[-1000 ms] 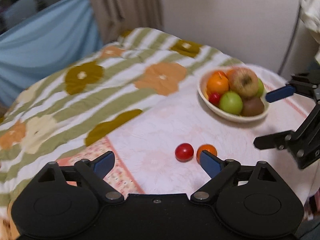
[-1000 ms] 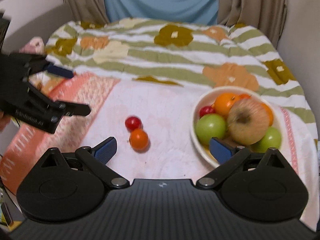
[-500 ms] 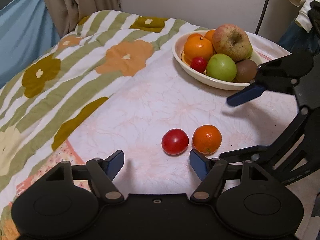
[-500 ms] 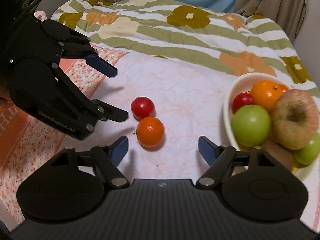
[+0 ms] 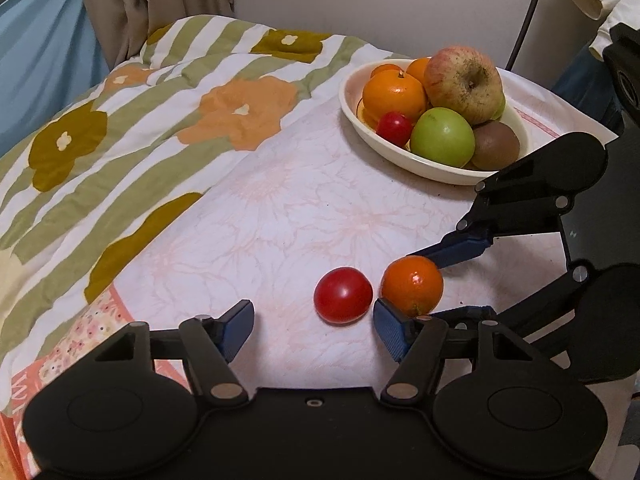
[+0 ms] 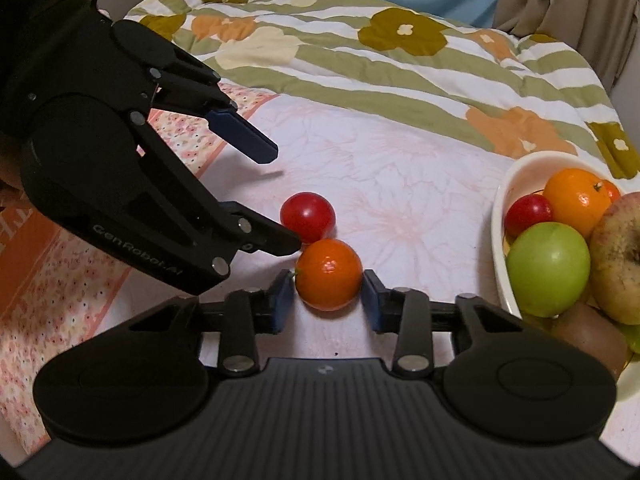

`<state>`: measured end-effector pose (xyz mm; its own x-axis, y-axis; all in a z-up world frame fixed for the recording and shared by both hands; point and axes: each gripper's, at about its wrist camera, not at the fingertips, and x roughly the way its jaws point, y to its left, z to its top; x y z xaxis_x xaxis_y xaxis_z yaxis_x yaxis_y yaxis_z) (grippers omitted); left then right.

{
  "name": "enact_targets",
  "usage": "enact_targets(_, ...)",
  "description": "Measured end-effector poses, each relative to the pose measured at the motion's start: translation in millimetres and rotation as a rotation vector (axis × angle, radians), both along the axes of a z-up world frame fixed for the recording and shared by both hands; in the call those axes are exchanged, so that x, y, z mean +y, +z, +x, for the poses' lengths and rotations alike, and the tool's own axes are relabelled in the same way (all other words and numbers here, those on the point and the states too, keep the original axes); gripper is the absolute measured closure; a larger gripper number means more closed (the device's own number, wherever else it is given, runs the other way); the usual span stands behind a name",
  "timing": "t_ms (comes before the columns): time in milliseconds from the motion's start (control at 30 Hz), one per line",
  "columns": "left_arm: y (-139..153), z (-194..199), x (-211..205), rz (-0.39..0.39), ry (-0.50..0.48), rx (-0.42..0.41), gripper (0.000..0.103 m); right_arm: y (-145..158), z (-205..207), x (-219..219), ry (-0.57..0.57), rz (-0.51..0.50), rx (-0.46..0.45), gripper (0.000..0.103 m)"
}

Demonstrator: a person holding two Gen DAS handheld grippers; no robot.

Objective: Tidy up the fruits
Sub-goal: 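Grasp the last red tomato with the left tool while the right tool grasps the last tangerine, then carry the tomato into the bowl and open the left tool while the right tool carries the tangerine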

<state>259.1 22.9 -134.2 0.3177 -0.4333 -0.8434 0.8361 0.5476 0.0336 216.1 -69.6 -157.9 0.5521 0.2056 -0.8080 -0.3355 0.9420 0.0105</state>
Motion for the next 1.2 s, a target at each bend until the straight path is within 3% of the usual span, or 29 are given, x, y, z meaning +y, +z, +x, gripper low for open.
enact_targets(367, -3, -1, -10, -0.013, -0.006, 0.007, 0.039, 1, -12, -6, -0.014, -0.021, -0.007, 0.053)
enact_targets(467, -6, -3, -13, -0.009, -0.014, 0.004, 0.046, 2, -14, -11, -0.032, -0.019, -0.004, 0.053)
enact_targets(600, -10, -3, -16, -0.002, -0.022, 0.013, 0.065, 3, -16, -14, -0.047, -0.018, -0.003, 0.053)
enact_targets(933, -7, -10, -16, -0.001, -0.008, -0.001, 0.066, 4, -19, -17, -0.058, -0.015, -0.004, 0.053)
enact_targets(1200, 21, -24, -15, -0.031, 0.032, -0.028, 0.066, 27, -35, -29, -0.060, -0.012, -0.047, 0.054)
